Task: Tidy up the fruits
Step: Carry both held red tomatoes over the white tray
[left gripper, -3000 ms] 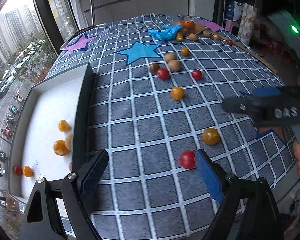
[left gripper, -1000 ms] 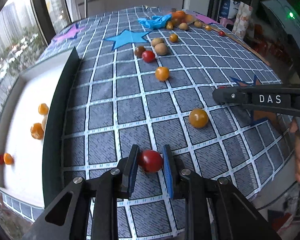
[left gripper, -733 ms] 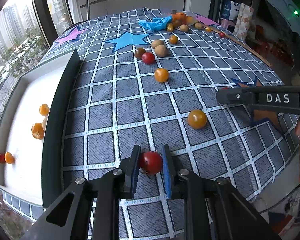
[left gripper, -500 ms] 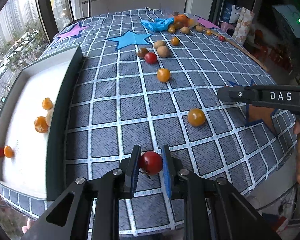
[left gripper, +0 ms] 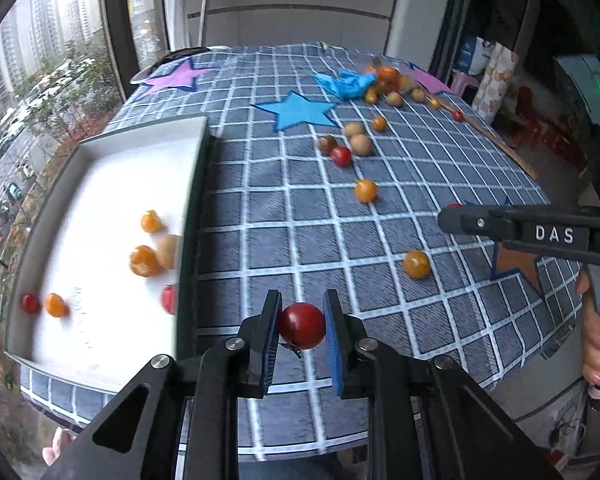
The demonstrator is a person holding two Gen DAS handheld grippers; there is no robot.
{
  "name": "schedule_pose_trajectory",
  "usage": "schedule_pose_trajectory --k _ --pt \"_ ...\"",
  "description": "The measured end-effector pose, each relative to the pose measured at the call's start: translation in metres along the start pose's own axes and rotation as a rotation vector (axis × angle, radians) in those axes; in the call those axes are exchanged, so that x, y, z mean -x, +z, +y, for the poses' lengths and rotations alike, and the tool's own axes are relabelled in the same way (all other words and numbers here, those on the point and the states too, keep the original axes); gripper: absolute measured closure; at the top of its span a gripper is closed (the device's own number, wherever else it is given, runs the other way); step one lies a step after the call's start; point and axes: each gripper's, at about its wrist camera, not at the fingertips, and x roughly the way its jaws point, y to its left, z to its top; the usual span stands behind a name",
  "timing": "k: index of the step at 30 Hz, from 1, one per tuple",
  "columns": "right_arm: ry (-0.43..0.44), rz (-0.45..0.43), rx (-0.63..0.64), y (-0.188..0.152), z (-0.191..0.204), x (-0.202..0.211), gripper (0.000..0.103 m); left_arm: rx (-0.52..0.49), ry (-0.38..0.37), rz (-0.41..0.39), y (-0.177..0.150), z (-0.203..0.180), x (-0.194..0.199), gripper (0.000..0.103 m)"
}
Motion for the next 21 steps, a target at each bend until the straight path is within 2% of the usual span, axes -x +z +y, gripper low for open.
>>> schedule_pose_trajectory --k 6,13,21 --pt "0.01 0.006 0.054 0.01 0.029 -0.003 0.082 0.052 0.029 -0.019 0.002 0.032 0.008 0.08" --pt "0.04 0.024 0.124 0.027 0.076 -0.015 0.082 0.118 0.095 -0.048 0.005 0.082 0.017 0.08" --pt "0.071 0.059 0.21 0.052 0.134 -0.041 0.082 0.169 0.165 -0.036 0.013 0.135 0.003 0.08"
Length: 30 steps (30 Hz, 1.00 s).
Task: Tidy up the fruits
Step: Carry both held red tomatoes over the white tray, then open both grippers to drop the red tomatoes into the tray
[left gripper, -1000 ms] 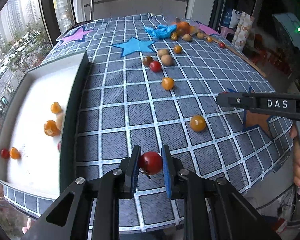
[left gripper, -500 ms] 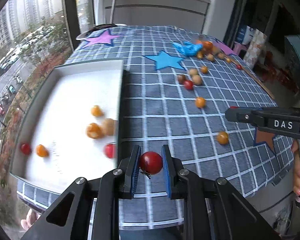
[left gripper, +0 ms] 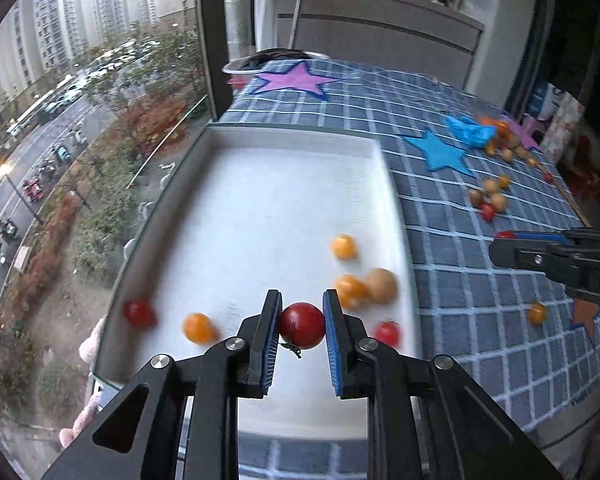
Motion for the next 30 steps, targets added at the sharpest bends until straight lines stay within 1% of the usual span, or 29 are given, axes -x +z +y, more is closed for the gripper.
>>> schedule_pose_trajectory --k 6,13,17,19,24,30 --pt "0.027 0.03 0.024 0.033 0.025 -0.03 0.082 0.026 0.04 0.025 0.018 0.027 -0.027 0.08" --pt "0.006 0.08 0.058 0.069 0.043 -0.075 0.082 0.042 0.066 0.087 0.033 0.044 -0.059 0.08" --pt "-0.015 0.104 0.058 0.083 0.043 -0.095 0.082 0.047 0.078 0.117 0.039 0.045 -0.075 0.08" --pt "-0.021 0.112 0.051 0.088 0.041 -0.103 0.082 0.047 0.083 0.12 0.04 0.047 -0.078 0.08" --pt "-0.067 0.134 0.062 0.094 0.038 -0.122 0.082 0.035 0.089 0.116 0.041 0.045 -0.077 0.08" --pt "-0.118 0.115 0.125 0.095 0.046 -0.127 0.081 0.033 0.098 0.105 0.039 0.044 -0.078 0.08"
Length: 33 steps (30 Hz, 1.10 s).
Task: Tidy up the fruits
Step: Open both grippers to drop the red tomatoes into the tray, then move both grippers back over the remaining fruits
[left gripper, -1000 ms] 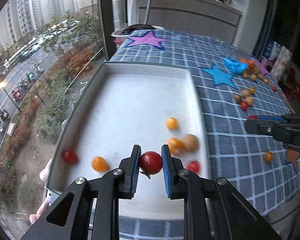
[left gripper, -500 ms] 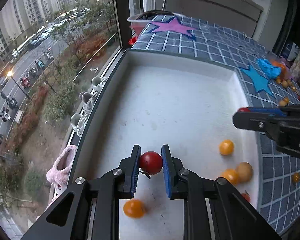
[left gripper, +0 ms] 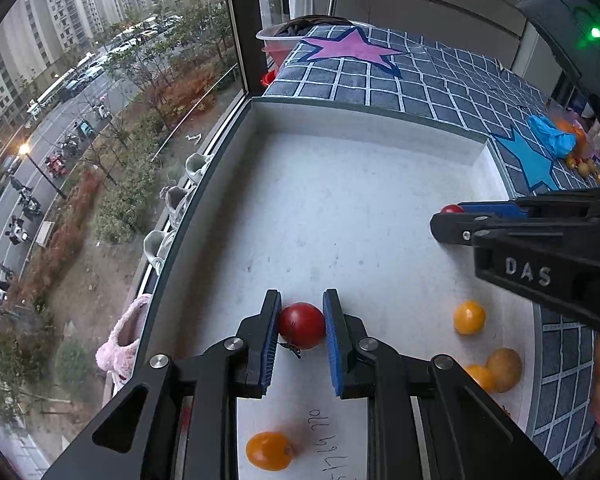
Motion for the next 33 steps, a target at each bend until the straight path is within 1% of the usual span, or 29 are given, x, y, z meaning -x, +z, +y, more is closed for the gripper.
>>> schedule_pose_trajectory --k 1,2,4,5,6,7,8,9,10,15,20,26,29,33 --pt "-0.007 -0.003 0.012 0.0 0.002 0.001 0.08 -0.001 0.001 -0.002 0.0 0.0 0.0 0.08" --pt "-0.004 -0.003 0.018 -0.001 0.002 0.001 0.077 -0.005 0.003 -0.006 0.0 -0.001 0.0 0.08" --pt "0.013 0.003 0.031 0.0 0.004 0.0 0.059 -0.012 0.012 -0.013 -0.001 -0.002 0.001 0.079" --pt "0.013 0.009 0.036 0.0 0.005 0.0 0.048 -0.018 0.017 -0.016 0.0 -0.004 0.0 0.075" --pt "0.016 0.004 0.046 -0.001 0.007 0.002 0.044 -0.023 0.017 -0.016 0.0 -0.004 0.0 0.065" --pt "0.008 -0.001 0.053 -0.002 0.008 0.004 0.042 -0.021 0.018 -0.025 0.0 -0.004 0.002 0.033" --pt "0.003 -0.01 0.056 -0.002 0.01 0.006 0.04 -0.014 0.027 -0.052 -0.001 -0.004 0.006 0.017" --pt "0.005 -0.017 0.056 -0.002 0.01 0.009 0.039 -0.012 0.038 -0.085 -0.003 -0.003 0.011 0.017" --pt "0.016 -0.025 0.049 -0.002 0.008 0.013 0.038 -0.019 0.037 -0.096 -0.003 -0.004 0.014 0.017" --pt "0.04 -0.057 -0.004 0.0 -0.003 0.032 0.023 -0.018 0.025 -0.09 -0.002 -0.002 0.023 0.017" --pt "0.061 -0.079 -0.034 -0.01 -0.012 0.051 0.017 -0.017 -0.004 -0.087 -0.009 -0.003 0.033 0.017" --pt "0.074 -0.096 -0.075 -0.038 -0.03 0.071 0.017 -0.042 -0.036 -0.077 -0.016 -0.018 0.045 0.017" --pt "0.085 -0.091 -0.113 -0.053 -0.045 0.077 0.017 -0.072 -0.043 -0.076 -0.016 -0.033 0.053 0.017" --pt "0.071 -0.091 -0.146 -0.072 -0.065 0.085 0.017 -0.11 -0.063 -0.086 -0.016 -0.054 0.065 0.017"
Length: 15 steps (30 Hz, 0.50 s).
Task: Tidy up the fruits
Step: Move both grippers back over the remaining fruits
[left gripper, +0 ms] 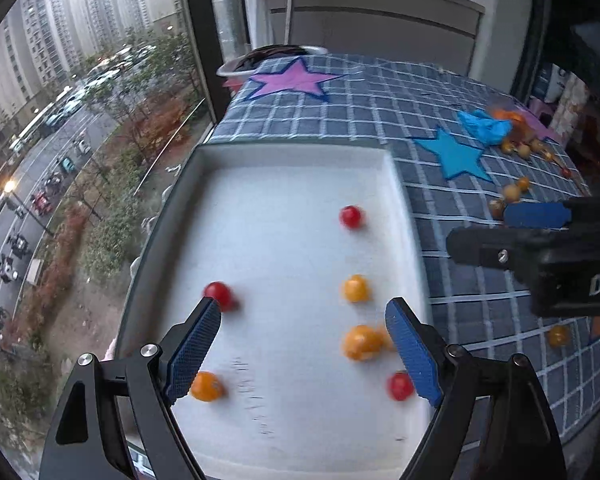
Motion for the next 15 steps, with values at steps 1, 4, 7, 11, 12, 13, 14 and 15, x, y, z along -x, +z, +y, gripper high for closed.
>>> schedule_pose_trajectory --k 1,4,7,11,12,13,14,15 --pt "-0.005 0.0 -0.01 -0.004 -0.007 0.003 0.017 -0.011 -0.006 -0.003 0.001 -0.006 0.003 0.017" --pt "-0.021 -0.007 -0.041 -0.015 -0.029 0.013 0.017 -0.043 -0.024 -0.01 0.005 -0.024 0.009 0.017" --pt "-0.045 -0.014 -0.072 -0.026 -0.054 0.023 0.017 -0.071 -0.048 -0.015 0.008 -0.045 0.015 0.017" --pt "-0.105 -0.021 -0.104 -0.038 -0.088 0.032 0.017 -0.11 -0.065 -0.016 0.01 -0.072 0.017 0.017" --pt "-0.119 -0.021 -0.118 -0.042 -0.099 0.034 0.017 -0.121 -0.072 -0.014 0.011 -0.08 0.017 0.017" --pt "-0.125 -0.019 -0.13 -0.044 -0.107 0.036 0.017 -0.13 -0.078 -0.01 0.01 -0.087 0.016 0.017" --pt "-0.13 -0.018 -0.146 -0.047 -0.115 0.037 0.017 -0.137 -0.082 -0.008 0.01 -0.093 0.016 0.017" --pt "-0.135 -0.016 -0.159 -0.051 -0.123 0.038 0.017 -0.145 -0.087 -0.003 0.01 -0.1 0.015 0.017"
